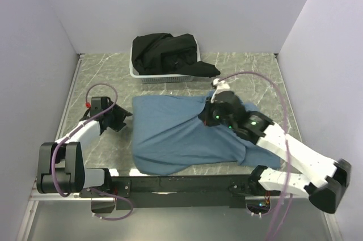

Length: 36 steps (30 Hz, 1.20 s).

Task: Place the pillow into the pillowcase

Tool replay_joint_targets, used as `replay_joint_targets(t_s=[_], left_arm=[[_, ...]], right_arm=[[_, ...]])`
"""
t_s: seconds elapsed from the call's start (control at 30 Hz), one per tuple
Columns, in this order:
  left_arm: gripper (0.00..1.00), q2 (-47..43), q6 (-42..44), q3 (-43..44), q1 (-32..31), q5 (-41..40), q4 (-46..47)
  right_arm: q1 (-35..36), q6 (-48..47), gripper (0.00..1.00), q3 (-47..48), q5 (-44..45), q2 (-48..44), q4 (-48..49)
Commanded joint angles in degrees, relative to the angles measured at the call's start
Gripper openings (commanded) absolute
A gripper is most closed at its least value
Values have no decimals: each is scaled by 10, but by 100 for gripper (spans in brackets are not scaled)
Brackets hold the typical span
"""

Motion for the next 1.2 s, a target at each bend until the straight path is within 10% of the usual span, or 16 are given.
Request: replay_joint_targets(t_s=[0.0, 0.27, 0.6, 0.73, 0.87, 1.17], left_arm=[[58, 5, -2, -40, 2, 118, 125], [53, 1, -10, -90, -84, 162, 201], [78, 20, -86, -129, -184, 184, 395], [63, 51, -129, -125, -239, 153, 466], [1, 71, -142, -111, -248, 171, 491], [1, -122, -20, -1, -201, 82, 124]], right_arm=[[-6, -17, 0, 92, 20, -50, -55], [-74, -20, 0, 174, 30, -56, -88], [-186, 0, 0, 174, -92, -41, -65], [-186, 9, 0, 187, -97, -40, -64], [-186, 4, 0, 185, -76, -34, -76], [-187, -9, 21, 55, 5, -2, -40]])
